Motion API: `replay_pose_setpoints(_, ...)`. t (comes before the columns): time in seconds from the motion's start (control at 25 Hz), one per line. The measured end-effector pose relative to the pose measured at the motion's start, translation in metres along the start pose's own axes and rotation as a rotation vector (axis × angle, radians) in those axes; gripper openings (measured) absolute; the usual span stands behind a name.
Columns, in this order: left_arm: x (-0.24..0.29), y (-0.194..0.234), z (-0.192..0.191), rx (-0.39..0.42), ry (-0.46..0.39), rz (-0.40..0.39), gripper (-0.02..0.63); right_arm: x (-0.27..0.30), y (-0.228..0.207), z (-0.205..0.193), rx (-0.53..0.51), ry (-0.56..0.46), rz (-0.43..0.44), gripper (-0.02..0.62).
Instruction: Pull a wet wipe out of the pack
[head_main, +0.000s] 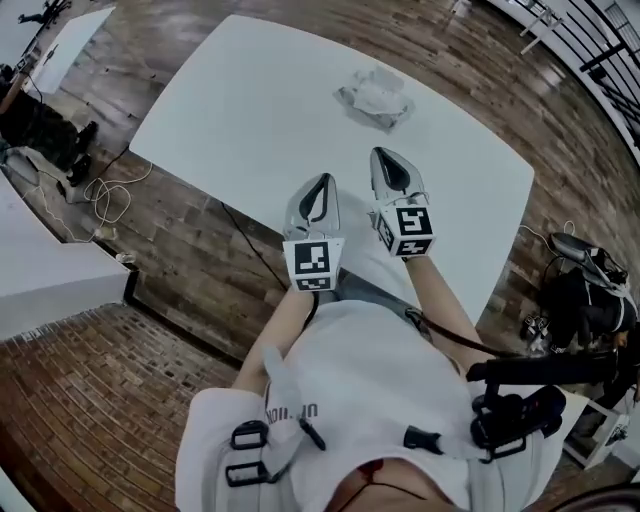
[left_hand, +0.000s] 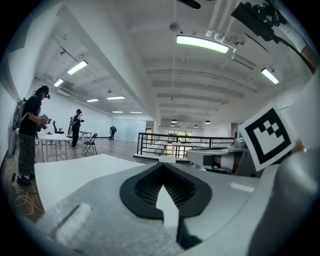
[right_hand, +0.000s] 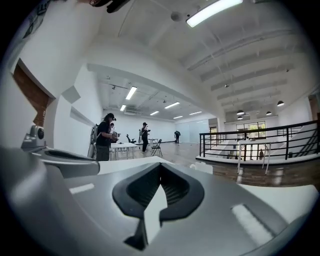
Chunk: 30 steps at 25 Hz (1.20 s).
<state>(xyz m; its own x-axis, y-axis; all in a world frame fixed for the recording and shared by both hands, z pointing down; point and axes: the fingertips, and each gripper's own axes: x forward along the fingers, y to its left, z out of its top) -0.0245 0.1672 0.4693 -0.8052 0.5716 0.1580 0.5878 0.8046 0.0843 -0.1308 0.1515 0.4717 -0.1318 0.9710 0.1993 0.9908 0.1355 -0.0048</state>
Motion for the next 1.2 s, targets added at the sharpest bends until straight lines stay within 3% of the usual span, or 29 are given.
replay_pose_setpoints(0.2, 0.031, 0.005, -0.003, -0.005, 0.034, -0.034, 0.002, 0.068, -0.062, 0.000, 0.013, 0.082, -0.052, 0.068)
replay_pose_setpoints(0.4, 0.046, 0.000, -0.014, -0.005, 0.070, -0.057, 0.002, 0.131, -0.111, -0.049, -0.053, 0.291, -0.093, 0.124)
replay_pose_setpoints(0.64, 0.050, 0.013, -0.020, 0.003, 0.095, -0.034, 0.002, 0.147, -0.122, -0.100, -0.071, 0.459, -0.114, 0.117)
replay_pose_setpoints(0.68, 0.051, 0.014, -0.021, 0.001, 0.098, -0.027, 0.002, 0.148, -0.123, -0.101, -0.091, 0.470, -0.120, 0.101)
replay_pose_setpoints(0.72, 0.052, 0.015, -0.021, 0.001, 0.099, -0.021, 0.002, 0.149, -0.123, -0.101, -0.111, 0.478, -0.123, 0.014)
replay_pose_setpoints(0.88, 0.054, 0.014, -0.019, 0.003, 0.097, -0.013, 0.002, 0.145, -0.121, -0.073, -0.088, 0.389, -0.114, 0.009)
replay_pose_setpoints(1.2, 0.052, 0.002, -0.014, 0.004, 0.076, -0.025, 0.002, 0.082, -0.093, 0.052, -0.053, 0.052, -0.062, 0.009)
